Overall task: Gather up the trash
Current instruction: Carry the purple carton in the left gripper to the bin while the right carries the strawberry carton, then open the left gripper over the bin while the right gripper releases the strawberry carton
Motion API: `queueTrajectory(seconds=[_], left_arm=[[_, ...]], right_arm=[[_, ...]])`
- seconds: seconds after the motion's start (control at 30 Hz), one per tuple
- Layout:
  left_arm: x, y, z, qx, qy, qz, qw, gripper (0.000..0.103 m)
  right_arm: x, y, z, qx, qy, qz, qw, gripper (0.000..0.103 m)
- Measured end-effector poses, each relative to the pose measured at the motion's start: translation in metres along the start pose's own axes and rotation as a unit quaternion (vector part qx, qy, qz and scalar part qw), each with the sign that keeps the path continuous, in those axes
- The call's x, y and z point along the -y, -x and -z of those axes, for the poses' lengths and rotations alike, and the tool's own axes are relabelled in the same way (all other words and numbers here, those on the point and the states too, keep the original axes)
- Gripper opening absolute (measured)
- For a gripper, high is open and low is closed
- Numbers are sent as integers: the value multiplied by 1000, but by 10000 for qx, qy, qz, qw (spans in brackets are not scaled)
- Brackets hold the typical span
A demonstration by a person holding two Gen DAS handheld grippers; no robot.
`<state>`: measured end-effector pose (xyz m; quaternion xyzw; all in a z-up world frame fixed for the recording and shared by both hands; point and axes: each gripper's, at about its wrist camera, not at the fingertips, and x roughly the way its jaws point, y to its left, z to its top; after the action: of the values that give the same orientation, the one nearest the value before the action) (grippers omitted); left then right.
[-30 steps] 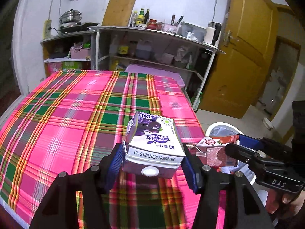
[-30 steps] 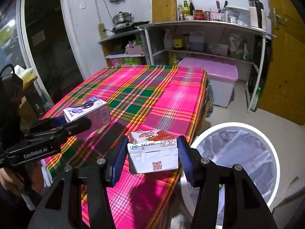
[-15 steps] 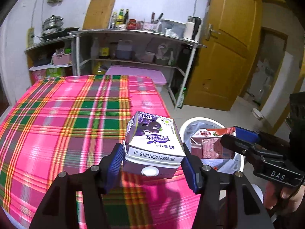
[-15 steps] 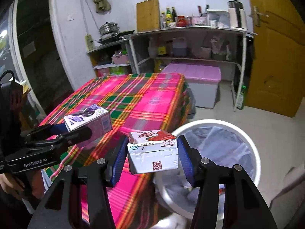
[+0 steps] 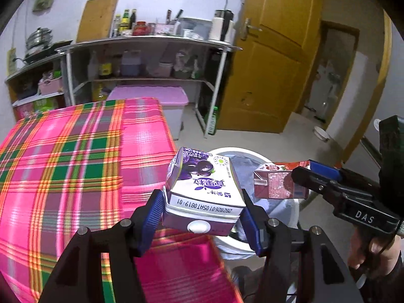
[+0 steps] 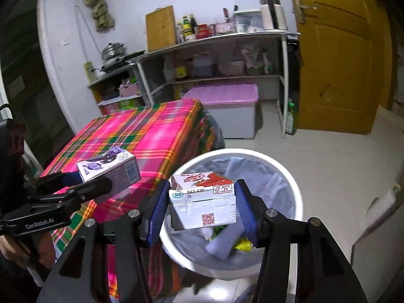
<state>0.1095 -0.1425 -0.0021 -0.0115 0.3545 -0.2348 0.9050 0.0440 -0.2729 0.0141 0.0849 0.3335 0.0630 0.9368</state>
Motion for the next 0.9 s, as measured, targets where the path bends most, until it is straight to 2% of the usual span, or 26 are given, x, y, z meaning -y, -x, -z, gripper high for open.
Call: queueTrajectory(seconds=[0.4,0.73,0.9], left_arm=[[26,-44,2,-412,-184,303,9985,59],[32,-90,7,-921,-211,467,9944,59],[33,-103,7,-1042,-155,542,9930,59]], right_arm=[[31,-16,16,-292,-273,156,9991,53],[50,-47,28,-695,-421,171,9965,54],[54,-55,31,-776,-393,185,9960,54]])
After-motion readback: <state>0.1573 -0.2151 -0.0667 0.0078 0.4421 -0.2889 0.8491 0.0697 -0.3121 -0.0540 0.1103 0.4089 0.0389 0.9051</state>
